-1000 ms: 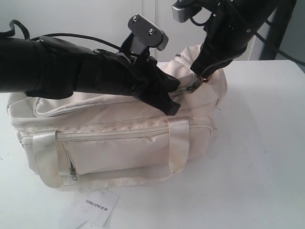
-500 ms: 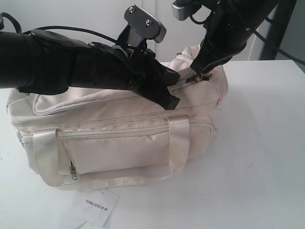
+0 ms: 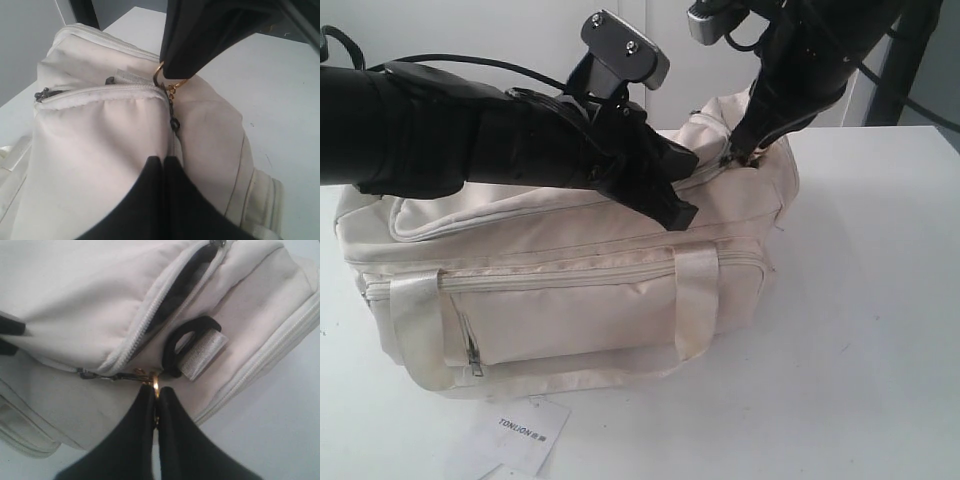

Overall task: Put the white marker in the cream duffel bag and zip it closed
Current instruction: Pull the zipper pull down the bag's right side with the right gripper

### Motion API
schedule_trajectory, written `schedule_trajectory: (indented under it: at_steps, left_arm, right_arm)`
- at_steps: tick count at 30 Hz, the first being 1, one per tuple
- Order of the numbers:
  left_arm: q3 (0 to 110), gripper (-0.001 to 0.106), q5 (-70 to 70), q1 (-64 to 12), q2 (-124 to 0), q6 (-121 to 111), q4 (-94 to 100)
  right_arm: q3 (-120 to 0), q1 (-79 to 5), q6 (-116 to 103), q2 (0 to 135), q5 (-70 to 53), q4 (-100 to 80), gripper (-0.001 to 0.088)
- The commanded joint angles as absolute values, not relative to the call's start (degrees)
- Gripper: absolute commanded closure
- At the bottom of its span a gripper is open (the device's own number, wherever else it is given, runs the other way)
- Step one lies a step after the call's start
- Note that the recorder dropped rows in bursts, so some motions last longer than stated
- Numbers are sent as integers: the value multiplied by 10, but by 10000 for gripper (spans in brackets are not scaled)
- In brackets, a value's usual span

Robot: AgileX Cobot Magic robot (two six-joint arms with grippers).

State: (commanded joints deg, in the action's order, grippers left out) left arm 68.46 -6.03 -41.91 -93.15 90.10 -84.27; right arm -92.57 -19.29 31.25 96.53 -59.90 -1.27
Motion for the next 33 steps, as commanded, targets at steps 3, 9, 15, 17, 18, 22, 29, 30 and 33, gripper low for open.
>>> schedule_trajectory:
  at_steps: [3,9,15,17,18,22,29,30,33]
  left_arm:
    - [685,1053,-60,-419,-931,900,-843]
    - [685,1053,-69,-419,-931,900,-843]
    - [685,1053,-88,-419,-931,900,-829]
    - [685,1053,-94,-419,-931,900,-820]
    - [685,1053,-101,-419,-931,900,-813]
    - [685,1053,-105,-419,-931,894,-798]
    - [685,1053,-107,-419,-931,894,-796]
    - [685,1053,-107,-419,-931,894,-796]
    - [685,1053,-107,-419,-931,894,-796]
  right_arm:
    - [-926,-188,312,965,-587,-13,868]
    - [-926,-186,310,965,-557,-13,868]
    - [-926,-186,310,965,-534,-13,868]
    - [-926,-186,310,965,-525,-13,868]
    - [-926,-184,308,965,-522,-13,868]
    - [-926,-183,306,965,-508,-10,868]
    - [-926,-183,306,966,-489,-10,868]
    - [-926,-183,306,966,-486,-10,868]
    - [-926,-183,306,967,-473,-9,868]
